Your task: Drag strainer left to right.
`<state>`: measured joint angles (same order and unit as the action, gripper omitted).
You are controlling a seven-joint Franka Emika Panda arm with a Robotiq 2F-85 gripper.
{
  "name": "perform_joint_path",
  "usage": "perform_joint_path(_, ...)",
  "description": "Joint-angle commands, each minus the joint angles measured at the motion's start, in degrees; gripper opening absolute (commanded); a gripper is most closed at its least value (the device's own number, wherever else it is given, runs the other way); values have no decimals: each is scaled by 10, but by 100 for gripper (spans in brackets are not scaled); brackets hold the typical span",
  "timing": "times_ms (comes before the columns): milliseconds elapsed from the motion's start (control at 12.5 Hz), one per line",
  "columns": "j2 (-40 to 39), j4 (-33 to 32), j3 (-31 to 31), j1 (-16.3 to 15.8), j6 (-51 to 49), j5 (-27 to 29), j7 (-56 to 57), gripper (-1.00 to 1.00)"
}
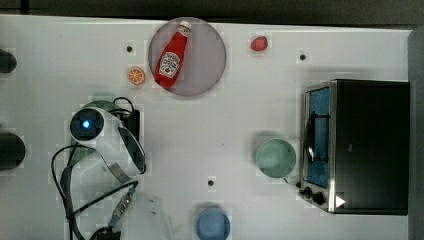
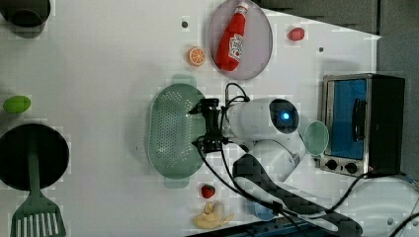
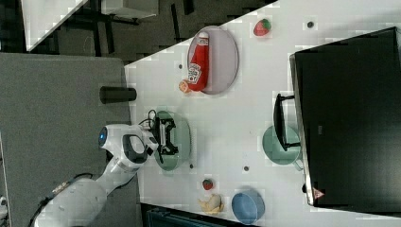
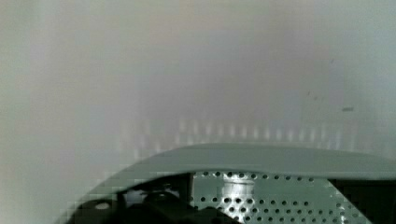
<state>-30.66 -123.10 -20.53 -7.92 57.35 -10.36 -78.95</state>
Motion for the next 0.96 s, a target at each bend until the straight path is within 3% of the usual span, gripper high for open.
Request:
perform_joint_path(80, 40, -37, 6, 28, -8, -3, 37, 100)
perform_joint_path(640, 66, -74, 34, 69, -8, -3, 80, 100)
perform_joint_path(960, 77, -87, 59, 90, -6, -3, 160, 100)
